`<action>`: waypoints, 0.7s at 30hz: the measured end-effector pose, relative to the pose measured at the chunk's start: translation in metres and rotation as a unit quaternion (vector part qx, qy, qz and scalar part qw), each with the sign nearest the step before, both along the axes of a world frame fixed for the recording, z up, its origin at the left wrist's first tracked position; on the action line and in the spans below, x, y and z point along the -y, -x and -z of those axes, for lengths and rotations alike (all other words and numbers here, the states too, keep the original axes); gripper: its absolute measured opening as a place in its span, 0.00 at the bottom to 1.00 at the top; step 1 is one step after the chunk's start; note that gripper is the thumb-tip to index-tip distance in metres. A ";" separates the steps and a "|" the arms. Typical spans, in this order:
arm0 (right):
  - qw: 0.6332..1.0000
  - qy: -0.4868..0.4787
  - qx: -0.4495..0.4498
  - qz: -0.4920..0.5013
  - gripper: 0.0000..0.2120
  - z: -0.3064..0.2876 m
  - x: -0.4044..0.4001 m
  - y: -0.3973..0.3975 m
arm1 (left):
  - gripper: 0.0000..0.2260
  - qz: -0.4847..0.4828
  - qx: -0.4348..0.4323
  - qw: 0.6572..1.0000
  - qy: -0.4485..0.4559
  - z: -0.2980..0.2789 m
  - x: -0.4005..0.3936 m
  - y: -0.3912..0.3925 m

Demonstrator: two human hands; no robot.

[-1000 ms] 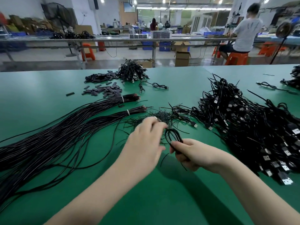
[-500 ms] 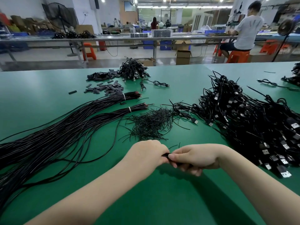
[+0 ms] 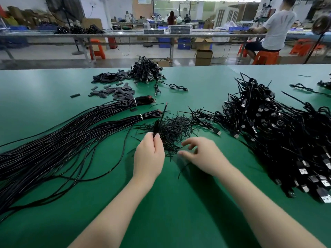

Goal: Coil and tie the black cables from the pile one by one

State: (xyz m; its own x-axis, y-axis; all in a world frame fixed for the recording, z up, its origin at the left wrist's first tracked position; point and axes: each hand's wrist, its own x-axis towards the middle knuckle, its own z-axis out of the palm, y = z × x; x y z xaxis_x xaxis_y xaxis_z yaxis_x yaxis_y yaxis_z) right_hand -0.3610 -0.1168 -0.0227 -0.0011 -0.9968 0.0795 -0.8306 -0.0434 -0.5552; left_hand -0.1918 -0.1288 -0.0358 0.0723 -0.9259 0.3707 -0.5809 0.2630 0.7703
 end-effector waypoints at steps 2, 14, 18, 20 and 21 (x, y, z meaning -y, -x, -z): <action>0.999 0.003 -0.042 0.009 0.16 0.012 0.004 -0.010 | 0.16 0.023 -0.001 1.000 0.003 0.006 0.000 -0.003; 0.997 0.042 -0.031 0.048 0.03 0.010 0.008 0.003 | 0.11 0.087 0.001 0.996 0.021 0.017 0.008 -0.004; 0.997 0.058 -0.043 0.035 0.04 -0.009 0.005 0.008 | 0.11 0.069 -0.012 0.998 0.009 0.017 0.009 -0.006; 0.994 0.077 -0.079 -0.018 0.06 -0.021 0.002 0.006 | 0.11 0.054 0.024 0.998 0.005 0.016 0.009 -0.004; 0.991 0.091 -0.088 -0.045 0.06 -0.028 0.000 0.004 | 0.11 0.050 0.051 0.997 0.007 0.016 0.008 -0.003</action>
